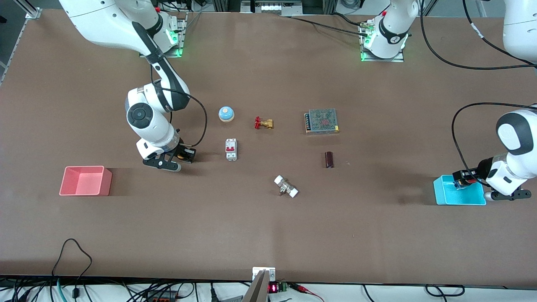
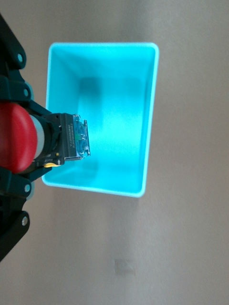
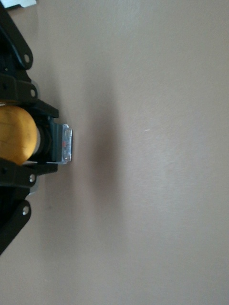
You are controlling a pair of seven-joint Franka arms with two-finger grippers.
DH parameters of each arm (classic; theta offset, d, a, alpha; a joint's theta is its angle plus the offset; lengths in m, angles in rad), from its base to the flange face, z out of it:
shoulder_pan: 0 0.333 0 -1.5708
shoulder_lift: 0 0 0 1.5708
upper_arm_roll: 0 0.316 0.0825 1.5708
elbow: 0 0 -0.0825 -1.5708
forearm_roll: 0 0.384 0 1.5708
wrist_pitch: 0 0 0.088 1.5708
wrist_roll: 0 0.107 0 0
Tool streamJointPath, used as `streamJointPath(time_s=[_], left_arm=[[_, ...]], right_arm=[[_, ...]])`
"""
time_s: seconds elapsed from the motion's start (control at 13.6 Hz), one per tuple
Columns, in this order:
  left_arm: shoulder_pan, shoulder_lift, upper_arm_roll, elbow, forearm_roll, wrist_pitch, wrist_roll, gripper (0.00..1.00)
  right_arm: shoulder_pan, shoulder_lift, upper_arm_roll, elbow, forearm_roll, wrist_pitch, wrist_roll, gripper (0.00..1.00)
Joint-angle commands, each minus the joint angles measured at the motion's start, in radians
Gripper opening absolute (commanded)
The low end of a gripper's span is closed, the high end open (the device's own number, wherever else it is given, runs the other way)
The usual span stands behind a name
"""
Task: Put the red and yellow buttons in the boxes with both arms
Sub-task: 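Carry the red button over the cyan box while the right carries yellow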
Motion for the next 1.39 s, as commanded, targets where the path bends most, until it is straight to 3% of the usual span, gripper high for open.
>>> streamJointPath(time_s=[0.0, 0.22, 0.44, 0.73, 0.95, 1.03, 1.1, 1.17, 1.25, 1.32], left_arm=[[0.004, 0.047, -0.002, 0.043, 0.049, -0.017, 0.020, 0.22], [0.005, 0.096, -0.002, 0.091, 0.055, 0.001, 0.056, 0.22], [0.005, 0.118, 0.005, 0.094, 0.055, 0.030, 0.072, 0.23], [0.005, 0.145, 0.006, 0.100, 0.054, 0.050, 0.086, 0.25], [0.004, 0.165, 0.006, 0.117, 0.052, 0.052, 0.087, 0.31], [0.004, 0.171, 0.006, 0.123, 0.052, 0.052, 0.087, 0.37], [0.004, 0.173, 0.005, 0.123, 0.054, 0.052, 0.089, 0.55], [0.004, 0.171, 0.005, 0.124, 0.054, 0.052, 0.089, 0.67], [0.002, 0.170, 0.005, 0.123, 0.054, 0.052, 0.086, 0.90], [0.005, 0.165, 0.005, 0.123, 0.052, 0.050, 0.089, 1.00]], right_arm=[[-0.060, -0.120, 0.002, 0.075, -0.010, -0.224, -0.180, 0.20], [-0.172, -0.252, 0.000, 0.172, 0.004, -0.480, -0.496, 0.20], [-0.328, -0.291, -0.005, 0.256, 0.008, -0.596, -0.866, 0.20], [-0.468, -0.213, -0.005, 0.307, 0.007, -0.561, -1.086, 0.21], [-0.494, -0.118, -0.005, 0.321, 0.008, -0.406, -1.122, 0.22], [-0.506, -0.092, -0.005, 0.319, 0.007, -0.359, -1.122, 0.22], [-0.510, -0.064, -0.005, 0.316, 0.010, -0.310, -1.123, 0.22], [-0.516, -0.046, -0.005, 0.312, 0.010, -0.282, -1.125, 0.22], [-0.519, -0.024, -0.005, 0.310, 0.010, -0.257, -1.125, 0.22], [-0.520, -0.004, -0.005, 0.310, 0.011, -0.230, -1.125, 0.22]])
